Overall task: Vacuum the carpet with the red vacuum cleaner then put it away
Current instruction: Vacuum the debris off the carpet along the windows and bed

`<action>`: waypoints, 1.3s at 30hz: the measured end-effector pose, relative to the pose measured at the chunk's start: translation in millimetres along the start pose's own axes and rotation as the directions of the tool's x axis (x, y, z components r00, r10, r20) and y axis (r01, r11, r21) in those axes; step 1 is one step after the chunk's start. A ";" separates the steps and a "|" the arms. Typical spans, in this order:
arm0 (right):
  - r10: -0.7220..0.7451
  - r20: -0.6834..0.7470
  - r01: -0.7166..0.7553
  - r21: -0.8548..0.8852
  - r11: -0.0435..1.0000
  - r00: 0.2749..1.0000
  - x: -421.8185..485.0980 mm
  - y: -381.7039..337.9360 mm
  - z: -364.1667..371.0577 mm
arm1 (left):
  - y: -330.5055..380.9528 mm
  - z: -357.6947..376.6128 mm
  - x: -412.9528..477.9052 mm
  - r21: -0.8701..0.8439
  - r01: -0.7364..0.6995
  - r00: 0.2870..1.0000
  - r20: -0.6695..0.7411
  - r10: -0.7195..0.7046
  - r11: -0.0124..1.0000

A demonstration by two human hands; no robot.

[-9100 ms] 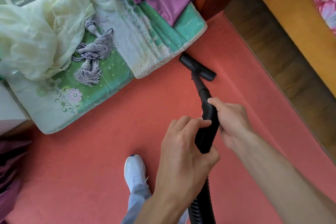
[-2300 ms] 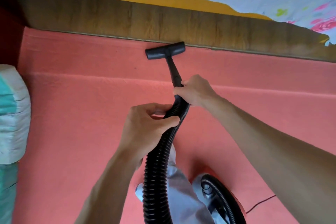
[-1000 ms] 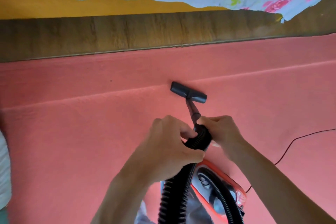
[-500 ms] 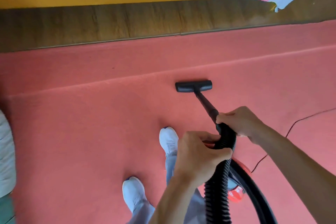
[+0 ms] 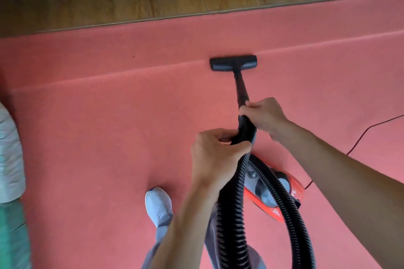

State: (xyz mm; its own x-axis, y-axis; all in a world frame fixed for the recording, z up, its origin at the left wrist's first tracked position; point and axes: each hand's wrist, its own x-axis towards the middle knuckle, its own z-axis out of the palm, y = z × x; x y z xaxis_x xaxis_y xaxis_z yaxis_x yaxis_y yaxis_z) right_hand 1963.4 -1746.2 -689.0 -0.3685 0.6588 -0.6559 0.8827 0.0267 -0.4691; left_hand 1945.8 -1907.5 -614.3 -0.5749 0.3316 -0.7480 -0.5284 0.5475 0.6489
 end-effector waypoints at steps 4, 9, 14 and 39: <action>0.006 0.077 -0.012 0.066 0.998 0.997 -36.7 4.1 12.1 | 0.3 -28.7 -30.5 0.048 0.010 0.999 -0.032 -0.008 0.999; 0.063 0.244 -0.090 0.102 0.991 0.968 -119.8 4.6 30.7 | 6.0 -68.6 -108.3 0.216 0.038 0.996 -0.092 -0.019 0.976; 0.056 0.345 -0.103 0.121 0.987 0.937 -172.5 16.9 36.2 | -14.2 -93.4 -149.3 0.225 0.079 0.997 -0.032 -0.073 0.971; 0.011 0.244 0.068 -0.313 0.947 0.970 -246.1 41.2 132.7 | -139.7 -134.3 -213.4 0.038 0.029 0.987 -0.156 -0.023 0.999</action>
State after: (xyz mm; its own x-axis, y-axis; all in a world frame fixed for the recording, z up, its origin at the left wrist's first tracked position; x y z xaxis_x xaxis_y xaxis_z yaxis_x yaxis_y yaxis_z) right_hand 2051.7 -2007.0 -625.4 -0.4189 0.4560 -0.7853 0.9024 0.3056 -0.3039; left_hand 2058.4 -2157.9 -526.6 -0.6532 0.1948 -0.7317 -0.5207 0.5860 0.6209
